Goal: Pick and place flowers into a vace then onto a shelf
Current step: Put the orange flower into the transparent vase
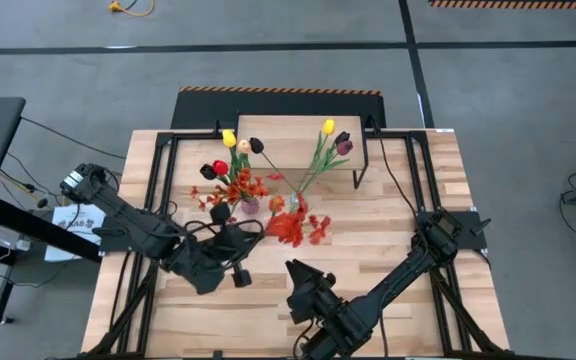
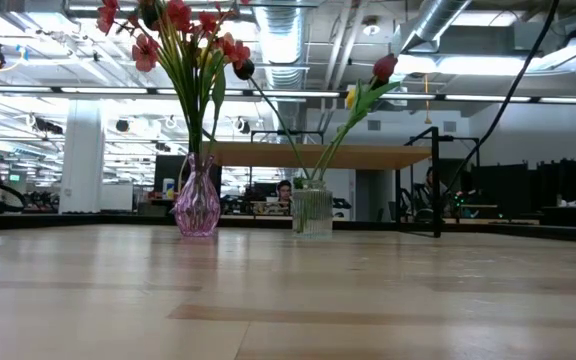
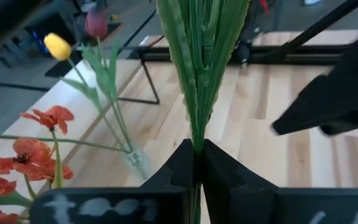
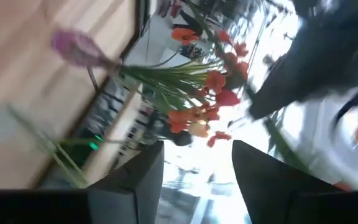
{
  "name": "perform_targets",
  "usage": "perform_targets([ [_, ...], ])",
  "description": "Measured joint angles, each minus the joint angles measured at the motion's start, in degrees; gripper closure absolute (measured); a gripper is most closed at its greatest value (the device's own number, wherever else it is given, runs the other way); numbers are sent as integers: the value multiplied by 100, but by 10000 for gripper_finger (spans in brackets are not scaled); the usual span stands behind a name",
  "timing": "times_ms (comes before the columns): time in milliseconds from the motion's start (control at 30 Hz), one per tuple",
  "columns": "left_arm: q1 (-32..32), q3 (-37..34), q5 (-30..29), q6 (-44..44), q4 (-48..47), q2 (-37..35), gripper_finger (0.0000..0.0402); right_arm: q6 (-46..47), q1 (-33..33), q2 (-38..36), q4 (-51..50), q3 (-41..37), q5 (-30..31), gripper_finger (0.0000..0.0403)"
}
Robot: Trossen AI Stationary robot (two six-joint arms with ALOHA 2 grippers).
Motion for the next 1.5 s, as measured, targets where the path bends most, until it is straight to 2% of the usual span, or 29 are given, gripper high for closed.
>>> perform_targets([
  [133,-321,178,-408,76,30,0,401,1724,-49,0,-43,0,-22,230],
  [200,-513,281,-705,96,5,0,401,2637,-110,0,-63,0,-279,234],
  [300,-846,430,-1279,175,13,0,401,4212,-252,0,-179,0,-1162,242],
  [400,-1183,509,-2015,233,65,0,401,5993,-444,0,-741,-2,-2181,252],
  [467,-1372,520,-2492,363,170,0,401,7045,-554,-9,-1022,-142,-2556,259],
  [600,-1665,520,-2969,454,317,0,401,7829,-568,7,-761,-919,-2527,276],
  [833,-1830,520,-2965,508,462,0,401,7658,-317,-132,853,-1882,-2520,307],
  [967,-1776,518,-2748,1033,915,0,401,6198,-221,-600,2306,-2324,-2712,329],
  [1100,-1618,516,-2151,1761,1666,0,401,4287,-369,-1124,3333,-2642,-3678,342],
  [1200,-1518,514,-1779,2243,2206,0,401,3016,-672,-1505,4117,-2861,-4844,343],
  [1300,-1483,512,-1610,2632,2565,15,401,2318,-991,-1830,4810,-3179,-6285,343],
  [1433,-1483,514,-1513,2964,2829,59,401,2117,-1517,-2462,5744,-3789,-9380,342],
  [1500,-1483,508,-1482,2970,2811,88,401,2335,-1742,-2809,6282,-4157,-10477,342],
])
